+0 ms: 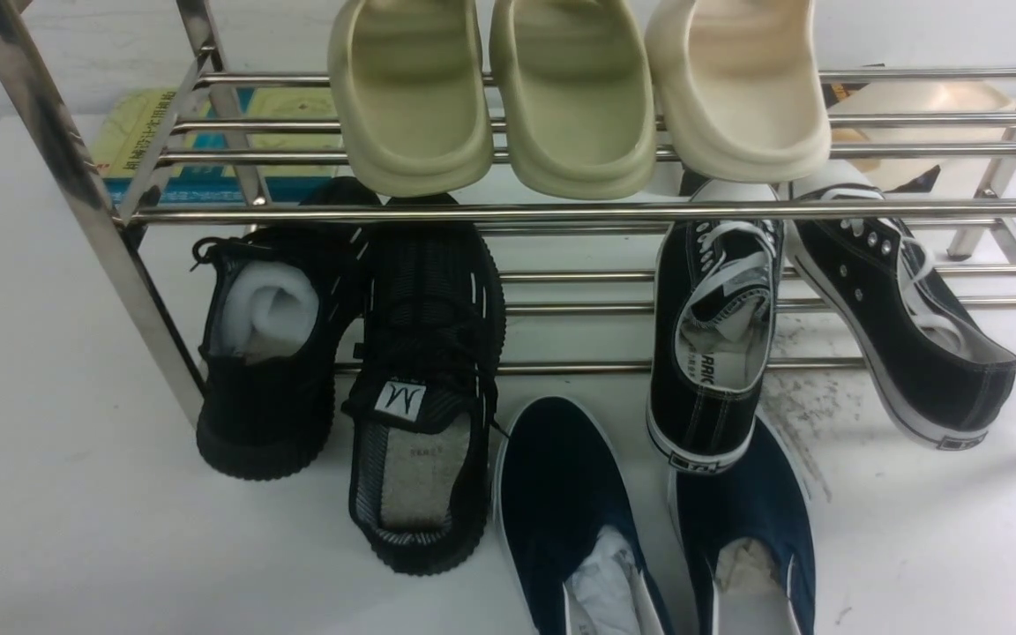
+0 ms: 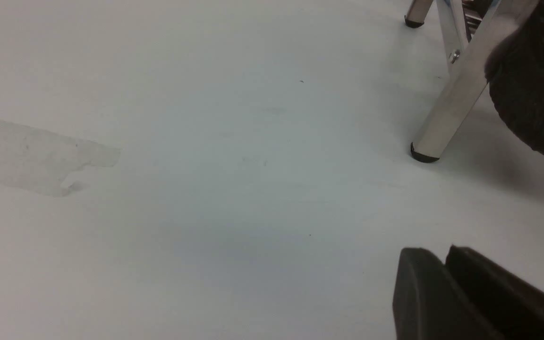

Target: Take the shoes off the shelf with your hand on the white table.

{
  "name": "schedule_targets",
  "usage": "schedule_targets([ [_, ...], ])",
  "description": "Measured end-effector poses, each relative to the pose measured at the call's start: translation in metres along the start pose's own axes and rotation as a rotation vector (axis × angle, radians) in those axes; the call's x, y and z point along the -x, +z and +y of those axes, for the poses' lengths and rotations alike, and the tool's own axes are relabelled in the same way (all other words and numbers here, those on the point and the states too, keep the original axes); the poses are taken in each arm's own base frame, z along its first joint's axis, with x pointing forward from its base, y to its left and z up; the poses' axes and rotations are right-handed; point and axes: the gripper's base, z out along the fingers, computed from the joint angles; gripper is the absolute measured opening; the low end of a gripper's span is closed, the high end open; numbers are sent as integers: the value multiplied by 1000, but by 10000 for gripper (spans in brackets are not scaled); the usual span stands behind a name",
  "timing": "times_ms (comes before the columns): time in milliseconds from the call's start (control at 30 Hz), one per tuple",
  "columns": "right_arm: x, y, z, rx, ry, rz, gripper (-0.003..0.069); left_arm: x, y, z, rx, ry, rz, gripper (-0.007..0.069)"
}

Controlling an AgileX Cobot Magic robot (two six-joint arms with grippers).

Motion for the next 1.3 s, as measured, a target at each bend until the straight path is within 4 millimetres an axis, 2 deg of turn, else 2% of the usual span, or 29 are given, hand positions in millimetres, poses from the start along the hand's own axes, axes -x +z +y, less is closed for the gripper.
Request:
schedule_targets([
  [1300, 0, 0, 0, 0, 0, 0, 237, 0, 0, 0, 1, -1, 0, 130],
])
